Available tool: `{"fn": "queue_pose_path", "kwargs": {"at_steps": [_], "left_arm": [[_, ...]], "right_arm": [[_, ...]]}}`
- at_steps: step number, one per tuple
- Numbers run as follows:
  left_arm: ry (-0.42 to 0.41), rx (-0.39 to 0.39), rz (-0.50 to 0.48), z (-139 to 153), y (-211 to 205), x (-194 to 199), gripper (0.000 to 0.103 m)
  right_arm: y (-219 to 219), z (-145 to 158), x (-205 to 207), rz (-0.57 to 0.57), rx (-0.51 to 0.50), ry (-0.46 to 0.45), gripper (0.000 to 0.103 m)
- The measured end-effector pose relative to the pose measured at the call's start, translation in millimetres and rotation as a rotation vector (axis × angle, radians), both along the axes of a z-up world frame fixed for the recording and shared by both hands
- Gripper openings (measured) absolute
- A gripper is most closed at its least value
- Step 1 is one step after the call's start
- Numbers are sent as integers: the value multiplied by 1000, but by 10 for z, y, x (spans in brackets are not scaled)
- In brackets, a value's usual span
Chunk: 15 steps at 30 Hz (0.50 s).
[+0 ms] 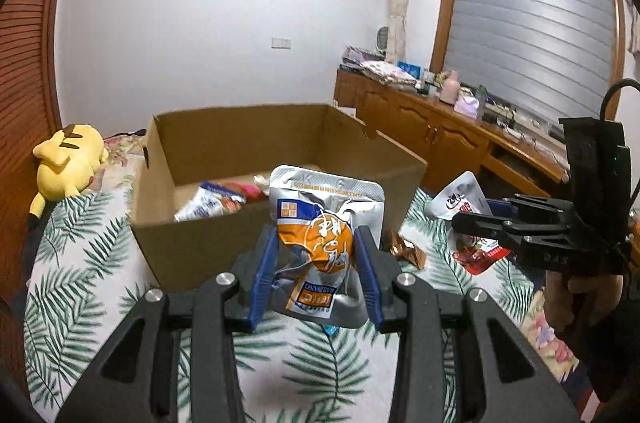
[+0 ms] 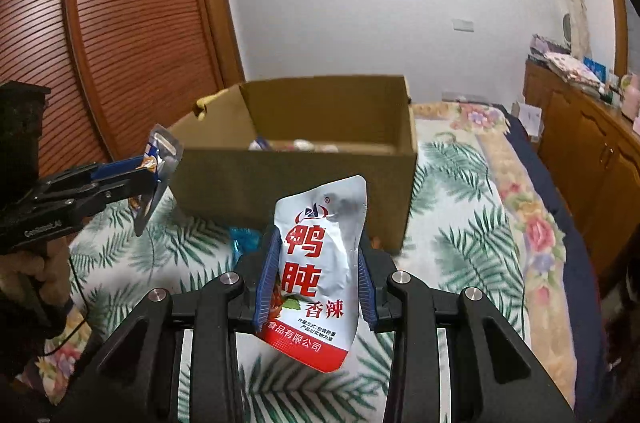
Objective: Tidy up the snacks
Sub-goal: 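Lift both pouches and carry them over the box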
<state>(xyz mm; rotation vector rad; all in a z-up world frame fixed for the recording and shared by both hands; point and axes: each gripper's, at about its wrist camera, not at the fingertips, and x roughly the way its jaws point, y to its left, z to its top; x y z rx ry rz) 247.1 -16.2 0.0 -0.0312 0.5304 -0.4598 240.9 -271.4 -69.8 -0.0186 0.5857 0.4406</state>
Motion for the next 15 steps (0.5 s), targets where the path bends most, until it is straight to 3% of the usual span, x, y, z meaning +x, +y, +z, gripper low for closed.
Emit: {"fn": "queue_pose_path", "kwargs": {"at_steps": [7,15], "left_arm": [[-42,-20,33,227,144,351,37],[-54,-8,54,294,241,793,37]], "right_arm": [[162,305,320,33,1,-50,35],[409,484,695,64,-17,-92,35]]}}
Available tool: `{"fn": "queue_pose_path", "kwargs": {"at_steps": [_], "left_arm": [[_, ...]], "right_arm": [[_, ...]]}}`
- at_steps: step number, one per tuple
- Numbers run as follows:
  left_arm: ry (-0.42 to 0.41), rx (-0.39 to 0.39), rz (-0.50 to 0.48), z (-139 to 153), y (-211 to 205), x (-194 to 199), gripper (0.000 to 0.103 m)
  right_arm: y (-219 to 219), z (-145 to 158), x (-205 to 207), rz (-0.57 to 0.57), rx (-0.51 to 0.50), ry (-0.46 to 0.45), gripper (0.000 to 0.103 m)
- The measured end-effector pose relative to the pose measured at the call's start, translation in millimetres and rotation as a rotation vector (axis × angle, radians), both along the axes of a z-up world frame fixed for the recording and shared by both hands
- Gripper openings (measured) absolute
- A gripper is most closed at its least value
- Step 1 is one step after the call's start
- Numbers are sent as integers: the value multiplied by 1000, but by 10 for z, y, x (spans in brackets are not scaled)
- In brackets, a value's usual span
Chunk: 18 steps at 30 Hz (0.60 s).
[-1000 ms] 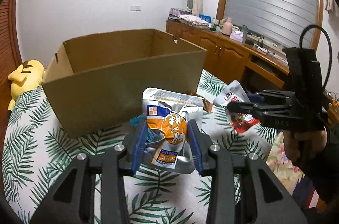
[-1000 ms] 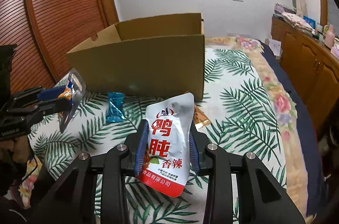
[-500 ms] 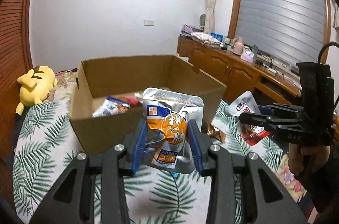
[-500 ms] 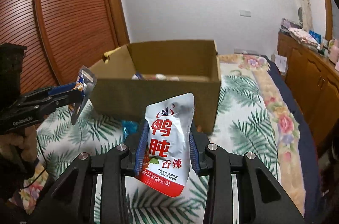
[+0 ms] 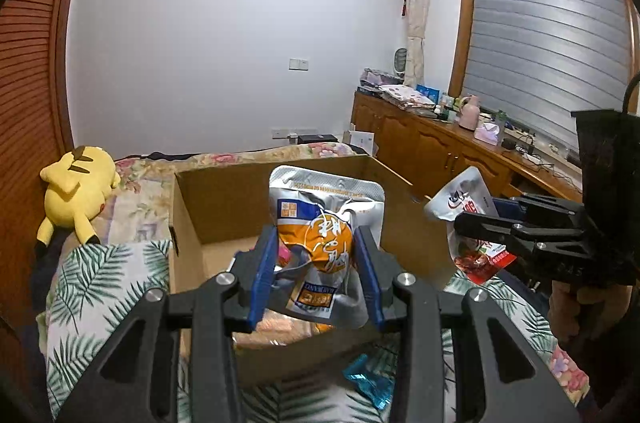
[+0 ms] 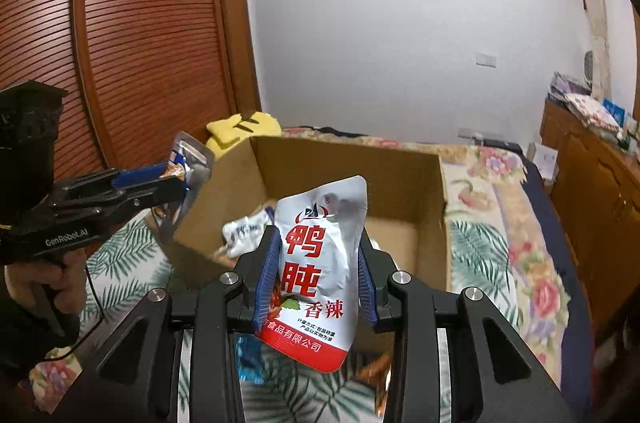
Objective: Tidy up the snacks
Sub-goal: 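Lift both pouches and carry them over the box, then open both tools to drop the two pouches into the box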
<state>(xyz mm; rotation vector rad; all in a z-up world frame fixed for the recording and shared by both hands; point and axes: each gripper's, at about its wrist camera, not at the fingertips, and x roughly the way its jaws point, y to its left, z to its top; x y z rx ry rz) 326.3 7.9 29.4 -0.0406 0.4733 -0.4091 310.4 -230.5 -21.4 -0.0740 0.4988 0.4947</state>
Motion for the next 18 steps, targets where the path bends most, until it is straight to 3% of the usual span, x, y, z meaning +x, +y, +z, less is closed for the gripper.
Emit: {"fn": "queue_pose_path", "kwargs": {"at_steps": [10,18], "left_arm": [[69,55,21,-184,-61,475,38],[131,96,28,-379,-118,592,37]], "right_arm": [[238,-169,499,12,-21,29,35],[284,-410,677,-3,-35,85,35]]}}
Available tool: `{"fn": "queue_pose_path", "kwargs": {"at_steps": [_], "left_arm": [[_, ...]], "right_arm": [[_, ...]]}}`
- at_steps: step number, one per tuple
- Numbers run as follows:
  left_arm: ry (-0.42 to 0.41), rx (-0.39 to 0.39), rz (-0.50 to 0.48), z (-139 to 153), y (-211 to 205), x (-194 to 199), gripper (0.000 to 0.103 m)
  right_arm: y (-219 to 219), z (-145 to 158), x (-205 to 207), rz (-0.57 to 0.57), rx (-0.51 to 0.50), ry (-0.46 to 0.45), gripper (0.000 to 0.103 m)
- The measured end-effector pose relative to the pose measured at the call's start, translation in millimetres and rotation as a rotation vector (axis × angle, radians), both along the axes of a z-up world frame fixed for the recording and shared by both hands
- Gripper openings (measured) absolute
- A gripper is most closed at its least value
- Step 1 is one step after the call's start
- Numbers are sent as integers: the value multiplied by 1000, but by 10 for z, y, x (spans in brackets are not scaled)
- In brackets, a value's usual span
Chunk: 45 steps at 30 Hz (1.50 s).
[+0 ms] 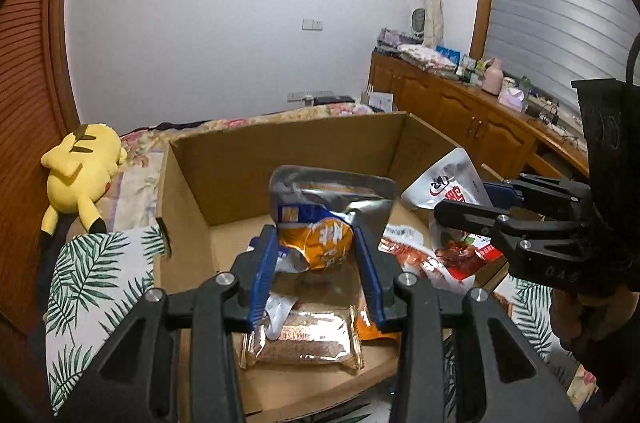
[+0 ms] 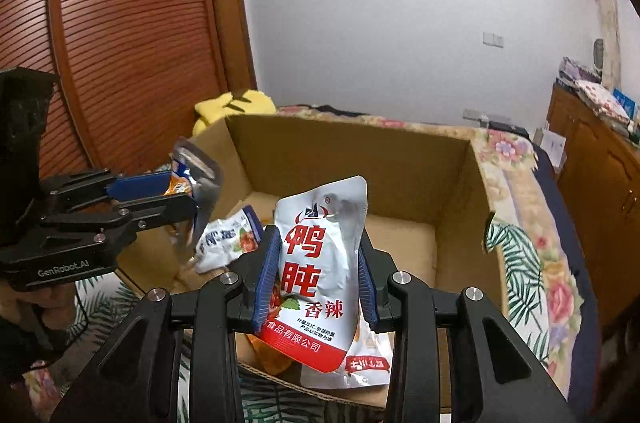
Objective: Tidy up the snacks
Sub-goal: 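Open both tools to drop the two pouches into the box, then grasp the gold candy with the right tool while the left tool grasps the blue candy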
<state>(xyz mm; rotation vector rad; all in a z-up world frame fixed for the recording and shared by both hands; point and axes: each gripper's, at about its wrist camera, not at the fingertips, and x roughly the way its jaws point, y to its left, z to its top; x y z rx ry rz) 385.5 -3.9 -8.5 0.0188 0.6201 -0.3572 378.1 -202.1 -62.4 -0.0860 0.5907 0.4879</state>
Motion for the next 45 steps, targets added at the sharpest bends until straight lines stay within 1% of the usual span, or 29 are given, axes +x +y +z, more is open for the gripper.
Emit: {"fn": "queue_pose_path", "kwargs": {"at_steps": [10,11,13,15,16,18,22,26,29,31,33,36,39,45], "left_arm": [[11,8,7,-13,-23,-35,38],[12,7,7,-15,-25,-44,40],[11,5,4,-19,-24,-64,42],[10,-1,3,-11,-22,-94,47],[8,-8,3,5,-15,-121,48],[4,-8,1,33,-11,-159,50],[-19,17,4,116,-37,-283,56],[-36,21,1,171,-58,-436,58],[-47,23,-5,184,-79,-572,61],[-61,28,-14,185,-104,-679,64],[-73,33,-21,181,-110,-757,70],[-87,27,-31,172,-136,-891,71],[-70,12,-40,119,-160,-1006,71],[-45,19,-46,-9,-162,-1151,71]], "right_arm": [[46,-97,25,-13,-21,27,37],[46,-102,23,-13,-20,29,37],[39,-109,33,-13,-16,37,44],[25,-106,25,-18,-13,39,44],[10,-97,7,-19,-6,33,44],[-37,-57,-40,-16,20,20,44],[-144,65,-176,-24,51,-3,44],[-293,160,-429,-35,50,-37,44],[-453,162,-640,-47,51,-43,44],[-559,120,-754,-68,45,-42,44],[-651,54,-833,-85,37,-31,44],[-748,-86,-917,-116,8,-11,45],[-810,-278,-906,-130,-27,33,45],[-825,-601,-832,-124,-81,108,45]]}}
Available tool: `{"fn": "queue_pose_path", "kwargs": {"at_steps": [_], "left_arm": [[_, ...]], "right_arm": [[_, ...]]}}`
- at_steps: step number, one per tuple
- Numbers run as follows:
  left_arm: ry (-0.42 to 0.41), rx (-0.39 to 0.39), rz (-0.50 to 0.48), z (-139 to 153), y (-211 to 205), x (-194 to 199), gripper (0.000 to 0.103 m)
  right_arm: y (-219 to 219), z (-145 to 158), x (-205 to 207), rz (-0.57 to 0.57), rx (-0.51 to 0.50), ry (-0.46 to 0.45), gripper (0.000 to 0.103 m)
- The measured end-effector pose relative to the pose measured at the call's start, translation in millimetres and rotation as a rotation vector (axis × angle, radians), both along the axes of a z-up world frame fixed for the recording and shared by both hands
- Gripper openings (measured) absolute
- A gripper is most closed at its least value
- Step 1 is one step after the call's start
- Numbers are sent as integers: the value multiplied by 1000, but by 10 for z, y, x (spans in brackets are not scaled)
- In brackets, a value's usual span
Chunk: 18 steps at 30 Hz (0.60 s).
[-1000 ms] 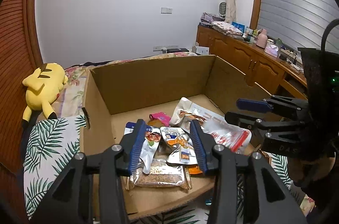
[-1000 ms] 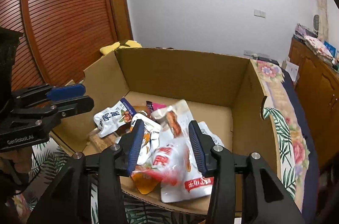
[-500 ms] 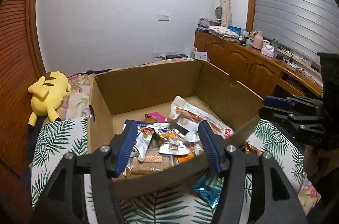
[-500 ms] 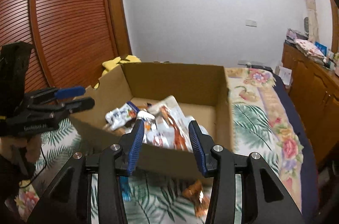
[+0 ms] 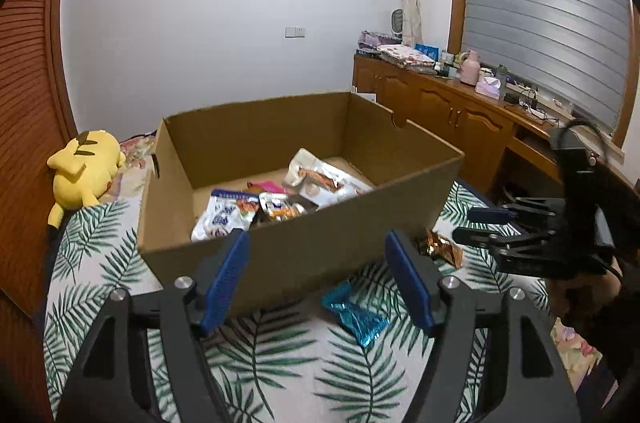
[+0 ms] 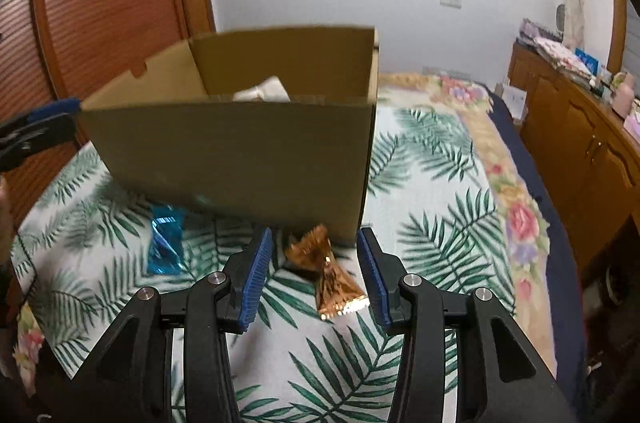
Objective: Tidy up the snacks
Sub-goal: 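Grasp the gold candy with the right tool while the left tool grasps the blue candy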
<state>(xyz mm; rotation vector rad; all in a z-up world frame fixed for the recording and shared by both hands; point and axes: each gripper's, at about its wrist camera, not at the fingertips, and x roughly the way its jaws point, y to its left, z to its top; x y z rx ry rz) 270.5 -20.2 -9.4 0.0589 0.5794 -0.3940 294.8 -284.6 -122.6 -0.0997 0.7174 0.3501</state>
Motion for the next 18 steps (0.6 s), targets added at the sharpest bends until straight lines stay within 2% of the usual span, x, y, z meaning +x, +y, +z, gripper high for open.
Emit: {"fn": "queue_pose_path", "kwargs": {"at_steps": [12,14,18], "left_arm": [[73,11,30,-296,-157,-132,71],[94,22,42,-361,-220,-118,71],[128,48,48,-460,-332,-62,71]], "right_arm": [[23,-340,197,31,-49,88,43],[36,-373,213,39,-63,98,39],[45,-405,207,52,-81,103,20]]}}
